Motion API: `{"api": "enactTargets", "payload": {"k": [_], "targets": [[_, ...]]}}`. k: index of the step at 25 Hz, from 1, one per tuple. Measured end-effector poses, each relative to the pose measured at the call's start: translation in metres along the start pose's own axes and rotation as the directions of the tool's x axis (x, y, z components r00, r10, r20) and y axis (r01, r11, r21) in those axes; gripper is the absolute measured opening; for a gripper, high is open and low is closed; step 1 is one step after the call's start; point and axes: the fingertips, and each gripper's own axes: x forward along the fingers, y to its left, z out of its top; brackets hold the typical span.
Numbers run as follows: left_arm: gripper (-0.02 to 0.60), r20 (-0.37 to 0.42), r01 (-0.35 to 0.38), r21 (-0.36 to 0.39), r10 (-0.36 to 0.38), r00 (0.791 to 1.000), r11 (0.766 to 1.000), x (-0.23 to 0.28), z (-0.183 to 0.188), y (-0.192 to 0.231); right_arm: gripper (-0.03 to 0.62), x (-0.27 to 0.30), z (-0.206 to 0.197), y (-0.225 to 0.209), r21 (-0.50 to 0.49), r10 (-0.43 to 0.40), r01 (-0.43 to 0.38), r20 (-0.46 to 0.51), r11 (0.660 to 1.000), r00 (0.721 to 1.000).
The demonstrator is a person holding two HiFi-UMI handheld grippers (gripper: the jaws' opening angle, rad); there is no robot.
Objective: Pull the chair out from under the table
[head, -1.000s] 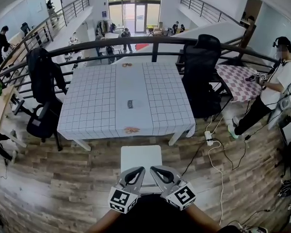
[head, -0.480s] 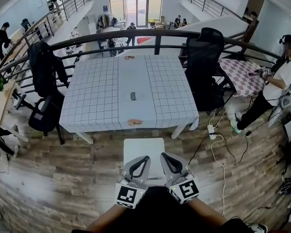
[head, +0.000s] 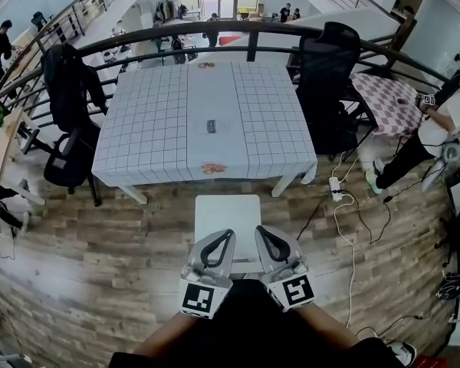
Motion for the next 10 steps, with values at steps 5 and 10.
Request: {"api": "enactTargets", "payload": {"k": [5,10], "targets": [[0.009,-0.043,0.035,-0.029,-0.036,0.998,0.999,0.008,-0.031,0.002,-0.003,0.006,-0.034,0.003,-0.015,-0.015,0.015,-0.013,1.0,1.0],[0.009,-0.009,0.028,0.002,-0.028,1.0,1.0,0.014,-0.027,0.006,-0.003,0.011,-0.037,0.001,-0.01,-0.03,0.03,-0.002,0.999,1.0]]}}
